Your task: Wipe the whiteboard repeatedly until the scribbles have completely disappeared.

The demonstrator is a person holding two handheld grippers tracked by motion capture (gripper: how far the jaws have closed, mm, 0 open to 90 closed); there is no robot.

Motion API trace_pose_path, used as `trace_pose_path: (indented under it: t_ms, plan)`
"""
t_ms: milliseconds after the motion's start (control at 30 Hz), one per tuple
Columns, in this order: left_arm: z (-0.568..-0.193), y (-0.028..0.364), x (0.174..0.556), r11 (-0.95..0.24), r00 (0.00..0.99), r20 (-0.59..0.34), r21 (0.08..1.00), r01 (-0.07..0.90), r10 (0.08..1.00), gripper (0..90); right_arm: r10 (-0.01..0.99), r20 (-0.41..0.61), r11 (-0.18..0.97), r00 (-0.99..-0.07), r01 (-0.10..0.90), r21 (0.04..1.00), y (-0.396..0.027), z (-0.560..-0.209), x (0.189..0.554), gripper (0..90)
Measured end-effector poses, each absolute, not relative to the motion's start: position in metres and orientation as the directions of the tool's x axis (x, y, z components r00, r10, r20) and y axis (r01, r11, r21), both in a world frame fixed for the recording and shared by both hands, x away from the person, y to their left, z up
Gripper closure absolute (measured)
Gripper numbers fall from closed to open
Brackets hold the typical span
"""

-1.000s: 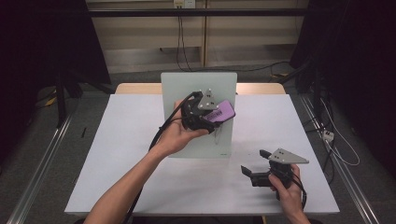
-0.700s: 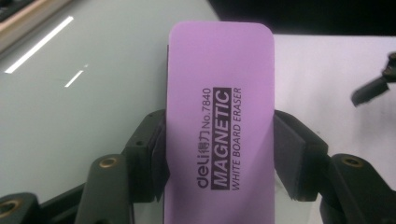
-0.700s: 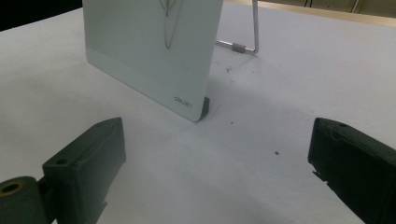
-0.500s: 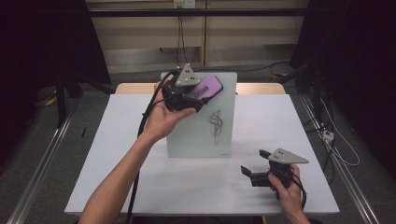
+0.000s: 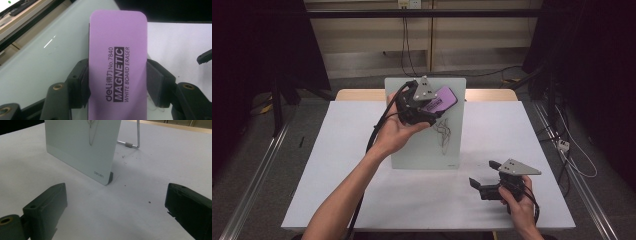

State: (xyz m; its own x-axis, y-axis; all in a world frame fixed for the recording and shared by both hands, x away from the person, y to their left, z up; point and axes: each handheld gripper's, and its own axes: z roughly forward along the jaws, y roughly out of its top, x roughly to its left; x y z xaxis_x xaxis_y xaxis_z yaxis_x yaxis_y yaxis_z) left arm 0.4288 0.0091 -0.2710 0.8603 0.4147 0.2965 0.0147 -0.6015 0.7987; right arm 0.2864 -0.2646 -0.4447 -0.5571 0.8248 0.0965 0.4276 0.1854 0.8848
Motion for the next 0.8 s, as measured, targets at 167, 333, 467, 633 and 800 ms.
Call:
trace_pose_path:
  t_ms: [167,333,467,633,800]
  plan:
    - [-0.279,-0.003,0.425,-0.638,0.869,0.316,0.77,-0.001,0.381,41.2,0.825,0.096,0.185,-0.558,0.426,0.886,-0.265,-0.445,0.286,4.0]
    - [-0.296,-0.01,0.418,-0.655,0.88,0.315,0.756,-0.007,0.355,41.1,0.824,0.096,0.185,-0.558,0.426,0.886,-0.265,-0.444,0.285,4.0]
    - [-0.309,-0.014,0.413,-0.68,0.888,0.323,0.733,-0.015,0.328,41.1,0.823,0.097,0.186,-0.559,0.427,0.885,-0.265,-0.445,0.286,4.0]
    - [-0.325,-0.017,0.408,-0.713,0.9,0.324,0.701,-0.022,0.292,40.9,0.821,0.1,0.187,-0.562,0.43,0.883,-0.264,-0.445,0.286,4.0]
    - [-0.325,-0.015,0.409,-0.722,0.909,0.309,0.692,-0.011,0.281,41.0,0.822,0.099,0.187,-0.561,0.429,0.884,-0.265,-0.445,0.286,4.0]
